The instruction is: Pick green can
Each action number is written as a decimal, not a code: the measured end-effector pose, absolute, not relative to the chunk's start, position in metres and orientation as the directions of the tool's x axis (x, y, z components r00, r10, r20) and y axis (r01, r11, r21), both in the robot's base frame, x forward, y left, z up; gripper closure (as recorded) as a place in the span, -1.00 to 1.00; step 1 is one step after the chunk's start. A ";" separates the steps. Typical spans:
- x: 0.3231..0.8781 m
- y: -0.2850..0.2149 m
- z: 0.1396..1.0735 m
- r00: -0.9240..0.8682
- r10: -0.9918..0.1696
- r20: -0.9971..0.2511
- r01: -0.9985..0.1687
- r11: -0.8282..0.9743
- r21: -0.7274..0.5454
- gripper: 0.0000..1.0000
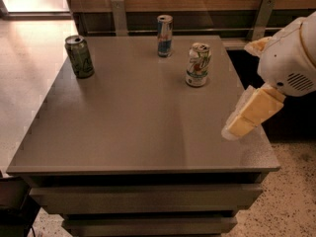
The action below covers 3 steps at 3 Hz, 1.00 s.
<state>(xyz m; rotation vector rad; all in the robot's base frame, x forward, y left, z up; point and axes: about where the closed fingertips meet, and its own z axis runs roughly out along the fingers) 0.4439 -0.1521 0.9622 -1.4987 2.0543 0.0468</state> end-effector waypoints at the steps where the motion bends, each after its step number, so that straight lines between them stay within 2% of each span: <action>1: 0.456 -0.113 0.950 -0.157 -0.771 -0.618 -0.866 0.408 -0.289 -1.00; 3: 0.507 -0.062 0.944 -0.090 -0.574 -0.814 -0.842 0.480 -0.245 -1.00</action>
Offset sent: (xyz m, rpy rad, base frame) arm 0.0774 0.0907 -0.0310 0.5223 -0.1661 -0.0153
